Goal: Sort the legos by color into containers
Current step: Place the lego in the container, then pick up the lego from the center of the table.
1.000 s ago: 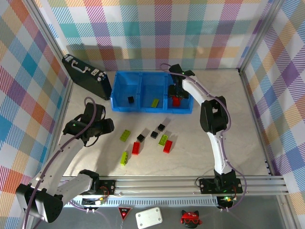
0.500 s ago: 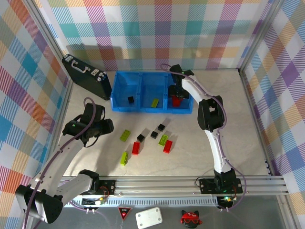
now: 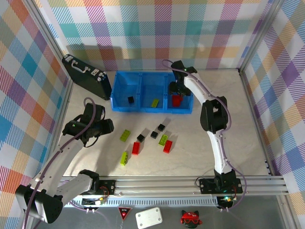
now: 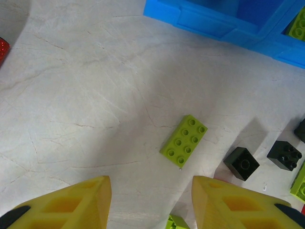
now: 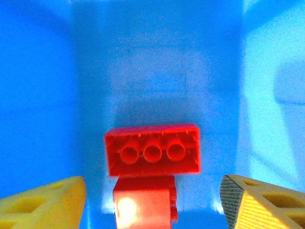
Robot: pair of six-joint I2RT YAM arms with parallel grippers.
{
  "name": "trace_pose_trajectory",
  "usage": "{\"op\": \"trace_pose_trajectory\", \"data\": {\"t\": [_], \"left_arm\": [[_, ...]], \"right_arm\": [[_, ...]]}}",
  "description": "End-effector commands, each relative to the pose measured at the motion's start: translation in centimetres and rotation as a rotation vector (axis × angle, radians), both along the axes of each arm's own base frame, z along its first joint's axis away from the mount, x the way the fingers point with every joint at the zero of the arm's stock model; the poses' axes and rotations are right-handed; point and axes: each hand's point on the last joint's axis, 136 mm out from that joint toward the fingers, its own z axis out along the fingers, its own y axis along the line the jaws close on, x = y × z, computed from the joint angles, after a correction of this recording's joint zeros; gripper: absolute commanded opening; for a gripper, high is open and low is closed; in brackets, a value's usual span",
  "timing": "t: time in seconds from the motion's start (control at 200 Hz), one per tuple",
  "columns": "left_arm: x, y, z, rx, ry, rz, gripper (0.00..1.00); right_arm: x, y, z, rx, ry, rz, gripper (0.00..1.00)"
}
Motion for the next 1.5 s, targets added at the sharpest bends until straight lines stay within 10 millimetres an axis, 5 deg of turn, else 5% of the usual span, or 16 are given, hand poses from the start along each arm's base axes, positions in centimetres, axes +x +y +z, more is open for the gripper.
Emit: {"op": "trace_pose_trajectory", "data": {"t": [0.0, 0.55, 1.04, 1.495], "left_arm": [[-0.6, -0.2, -0.7, -0.016, 0.025, -0.002, 0.48], [0.6, -1.5, -2.3, -0.053, 0.056, -0.018, 0.48], [1.5, -3.9, -5.1, -0.067, 0.12, -0.066, 0.48], [2.7, -9.3, -7.0, -0.026, 0.169, -0.183, 0.48]], "right_arm": [[-1.3, -0.2, 4.4, 0.036, -0.049, 0.001, 0.76], [-11.4, -1.2, 6.7, 0.084, -0.008, 0.042, 0.75], [-20.5, -1.9, 3.7, 0.054, 0.069, 0.037, 0.74], [-25.0, -4.1, 2.2, 0.044, 0.089, -0.027, 0.73]]}}
